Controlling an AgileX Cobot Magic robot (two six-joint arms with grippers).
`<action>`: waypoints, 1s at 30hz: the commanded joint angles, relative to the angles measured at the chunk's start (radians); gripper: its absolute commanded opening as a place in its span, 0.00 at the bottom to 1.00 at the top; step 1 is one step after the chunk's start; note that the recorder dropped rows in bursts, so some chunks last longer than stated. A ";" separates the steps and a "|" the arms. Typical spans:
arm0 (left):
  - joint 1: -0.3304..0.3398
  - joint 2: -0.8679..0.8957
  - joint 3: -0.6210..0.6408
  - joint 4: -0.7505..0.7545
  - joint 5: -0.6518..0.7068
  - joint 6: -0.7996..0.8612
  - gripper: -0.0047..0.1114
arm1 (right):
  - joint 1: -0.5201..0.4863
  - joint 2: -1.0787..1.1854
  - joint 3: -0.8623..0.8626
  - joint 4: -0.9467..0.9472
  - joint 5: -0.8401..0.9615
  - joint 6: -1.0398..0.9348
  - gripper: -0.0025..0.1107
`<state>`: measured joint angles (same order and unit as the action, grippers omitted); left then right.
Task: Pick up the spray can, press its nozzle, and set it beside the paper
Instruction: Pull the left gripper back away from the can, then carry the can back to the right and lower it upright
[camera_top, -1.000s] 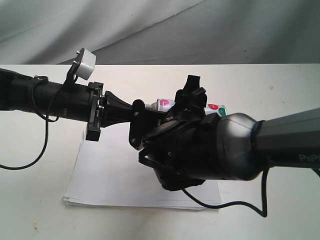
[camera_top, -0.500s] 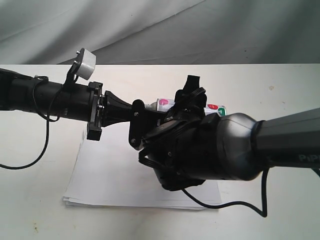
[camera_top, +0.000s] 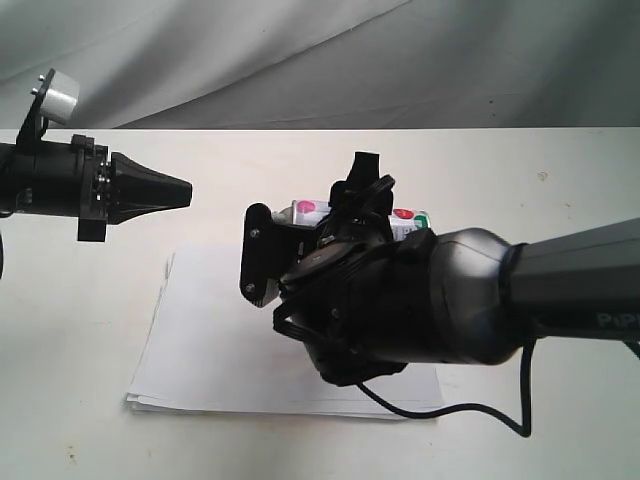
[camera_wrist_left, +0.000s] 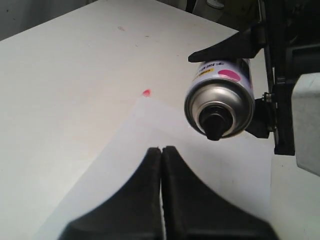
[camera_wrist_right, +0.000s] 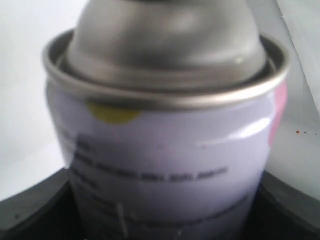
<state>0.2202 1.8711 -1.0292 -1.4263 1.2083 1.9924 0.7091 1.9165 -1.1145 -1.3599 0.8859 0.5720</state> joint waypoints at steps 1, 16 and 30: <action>0.001 -0.011 0.007 -0.024 0.013 0.005 0.04 | 0.001 -0.016 -0.010 -0.044 0.017 0.003 0.02; 0.001 -0.011 0.007 -0.029 0.013 -0.030 0.04 | -0.016 -0.139 -0.010 0.060 -0.175 0.238 0.02; 0.001 -0.011 0.007 -0.029 0.013 -0.049 0.04 | -0.444 -0.455 -0.010 0.269 -0.668 0.535 0.02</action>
<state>0.2202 1.8711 -1.0268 -1.4462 1.2083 1.9564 0.3446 1.5029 -1.1145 -1.1464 0.3615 1.0987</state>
